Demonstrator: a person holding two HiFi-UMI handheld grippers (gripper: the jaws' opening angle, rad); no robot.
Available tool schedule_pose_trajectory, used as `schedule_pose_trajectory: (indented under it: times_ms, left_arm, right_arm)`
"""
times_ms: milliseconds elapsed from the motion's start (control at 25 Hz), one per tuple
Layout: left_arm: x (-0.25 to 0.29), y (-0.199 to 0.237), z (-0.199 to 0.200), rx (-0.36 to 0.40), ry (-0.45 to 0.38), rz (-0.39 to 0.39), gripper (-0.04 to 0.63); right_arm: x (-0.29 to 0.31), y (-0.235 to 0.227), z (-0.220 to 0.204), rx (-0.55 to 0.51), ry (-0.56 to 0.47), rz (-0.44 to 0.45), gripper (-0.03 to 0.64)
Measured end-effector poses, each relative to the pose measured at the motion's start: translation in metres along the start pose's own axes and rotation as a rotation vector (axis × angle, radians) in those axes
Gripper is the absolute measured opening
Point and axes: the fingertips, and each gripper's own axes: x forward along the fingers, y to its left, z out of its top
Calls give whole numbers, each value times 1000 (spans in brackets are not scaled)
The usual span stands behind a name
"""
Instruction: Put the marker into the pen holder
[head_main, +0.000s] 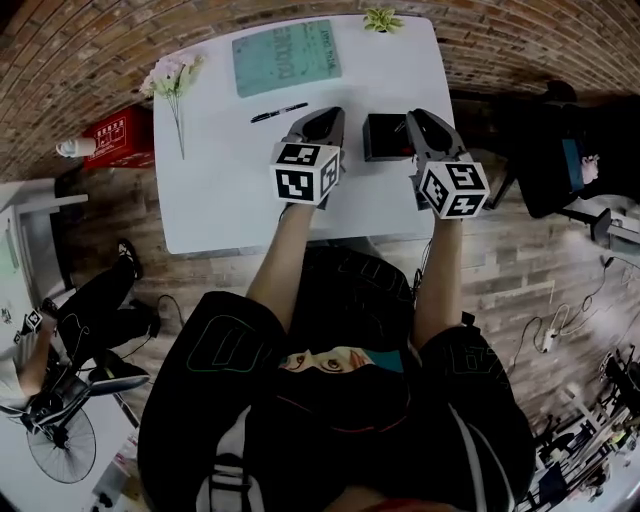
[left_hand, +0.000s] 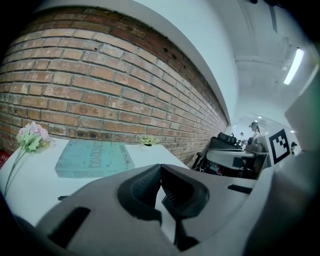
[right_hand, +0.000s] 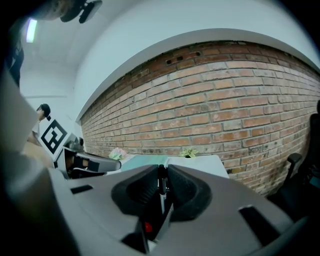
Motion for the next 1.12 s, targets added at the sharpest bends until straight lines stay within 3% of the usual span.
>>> schedule_pose_trajectory:
  times_ms: [600, 1120]
  left_arm:
    - [0, -6, -23, 35, 73, 39, 5]
    - [0, 2, -18, 14, 41, 27, 5]
  right_arm:
    - [5, -5, -23, 20, 11, 34, 66]
    - [5, -2, 1, -8, -31, 29, 69]
